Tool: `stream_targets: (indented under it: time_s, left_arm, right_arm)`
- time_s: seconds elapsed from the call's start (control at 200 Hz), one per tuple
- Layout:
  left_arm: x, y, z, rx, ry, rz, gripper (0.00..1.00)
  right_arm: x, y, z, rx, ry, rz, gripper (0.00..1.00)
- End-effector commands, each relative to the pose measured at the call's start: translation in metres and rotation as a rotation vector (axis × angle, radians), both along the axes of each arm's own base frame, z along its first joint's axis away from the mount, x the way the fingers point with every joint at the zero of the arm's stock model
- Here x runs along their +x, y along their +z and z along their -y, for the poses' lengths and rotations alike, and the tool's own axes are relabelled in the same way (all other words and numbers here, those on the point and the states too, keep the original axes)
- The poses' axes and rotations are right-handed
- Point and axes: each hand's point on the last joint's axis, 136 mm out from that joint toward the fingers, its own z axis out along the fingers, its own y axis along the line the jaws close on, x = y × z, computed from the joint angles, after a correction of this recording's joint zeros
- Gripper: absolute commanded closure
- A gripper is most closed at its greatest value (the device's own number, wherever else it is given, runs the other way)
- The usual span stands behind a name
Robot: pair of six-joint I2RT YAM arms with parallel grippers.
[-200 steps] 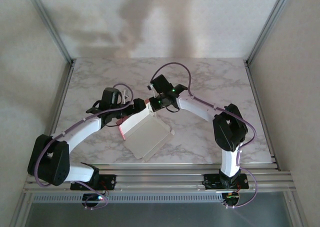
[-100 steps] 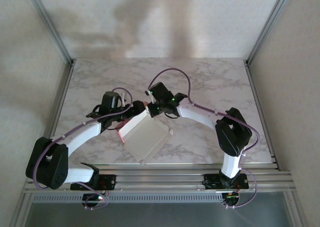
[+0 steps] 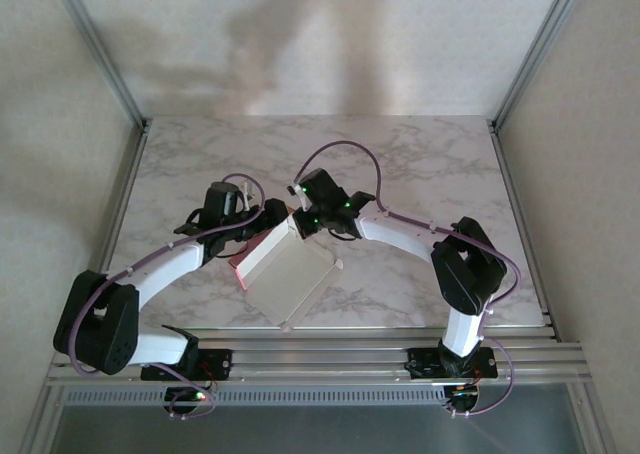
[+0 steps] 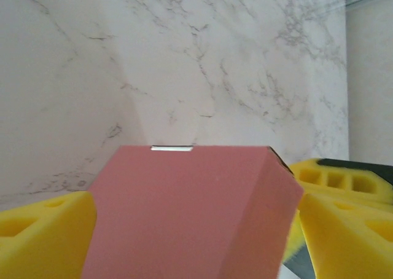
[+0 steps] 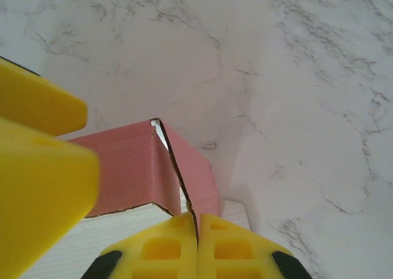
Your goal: Fold the paper box
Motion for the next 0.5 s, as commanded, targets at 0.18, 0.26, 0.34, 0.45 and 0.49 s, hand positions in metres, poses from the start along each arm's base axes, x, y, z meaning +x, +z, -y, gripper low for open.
stream_targets:
  time_s: [0.18,0.26,0.34,0.45,0.49]
  left_arm:
    - [0.019,0.009,-0.001,0.053,-0.055,0.123,0.01]
    - [0.021,0.015,-0.004,0.036,-0.054,0.161,0.01]
    - [0.021,0.023,-0.006,0.021,-0.062,0.193,0.00]
    - [0.021,0.031,-0.009,0.011,-0.057,0.226,0.00]
    - [0.022,0.032,-0.010,0.007,-0.057,0.233,0.00]
  right_arm:
    - [-0.024,-0.007,-0.004,-0.005,0.085,-0.053,0.99]
    - [-0.025,-0.009,-0.002,-0.012,0.090,-0.056,0.99]
    - [-0.025,-0.011,-0.001,-0.019,0.095,-0.058,0.99]
    - [-0.029,-0.012,-0.003,-0.012,0.121,-0.061,0.99]
    - [-0.030,-0.012,-0.004,-0.010,0.130,-0.062,0.99]
